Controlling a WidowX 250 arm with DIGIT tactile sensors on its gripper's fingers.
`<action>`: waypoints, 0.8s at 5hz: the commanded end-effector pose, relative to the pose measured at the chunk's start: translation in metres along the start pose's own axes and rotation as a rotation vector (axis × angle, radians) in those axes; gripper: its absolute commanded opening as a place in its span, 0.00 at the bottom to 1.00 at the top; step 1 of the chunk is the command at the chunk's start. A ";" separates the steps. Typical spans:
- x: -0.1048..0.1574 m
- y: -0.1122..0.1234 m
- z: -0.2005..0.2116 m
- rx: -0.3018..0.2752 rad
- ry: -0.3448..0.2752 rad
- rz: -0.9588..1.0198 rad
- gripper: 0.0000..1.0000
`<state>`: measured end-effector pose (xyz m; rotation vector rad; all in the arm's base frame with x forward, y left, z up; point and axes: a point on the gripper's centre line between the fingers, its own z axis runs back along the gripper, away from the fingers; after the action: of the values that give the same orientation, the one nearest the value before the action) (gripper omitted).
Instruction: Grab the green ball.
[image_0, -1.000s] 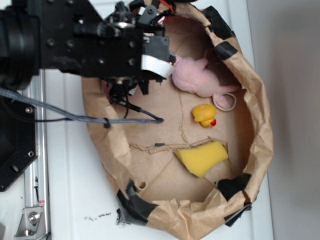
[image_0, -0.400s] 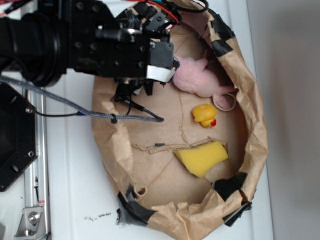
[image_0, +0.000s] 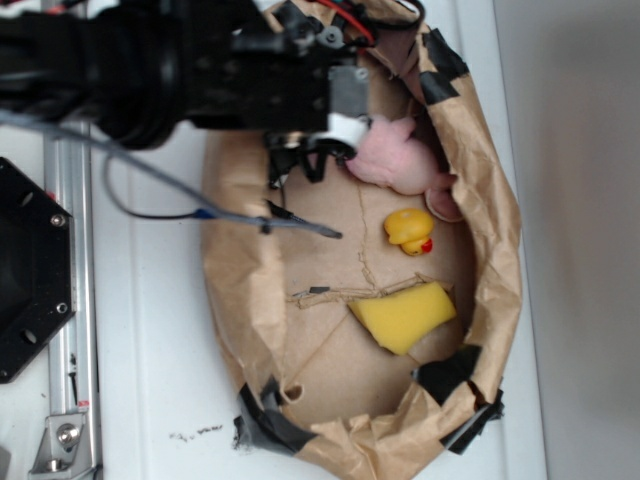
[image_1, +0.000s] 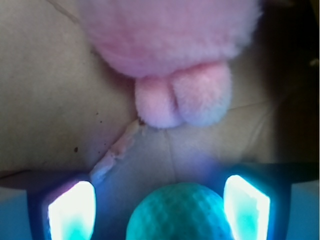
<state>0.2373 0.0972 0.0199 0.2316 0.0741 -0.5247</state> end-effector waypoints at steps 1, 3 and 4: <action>-0.026 -0.005 0.012 -0.097 0.094 0.092 0.00; -0.017 -0.001 0.052 -0.048 -0.016 0.110 0.00; -0.007 -0.010 0.089 -0.022 -0.118 0.082 0.00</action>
<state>0.2188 0.0735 0.0906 0.1661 0.0086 -0.4338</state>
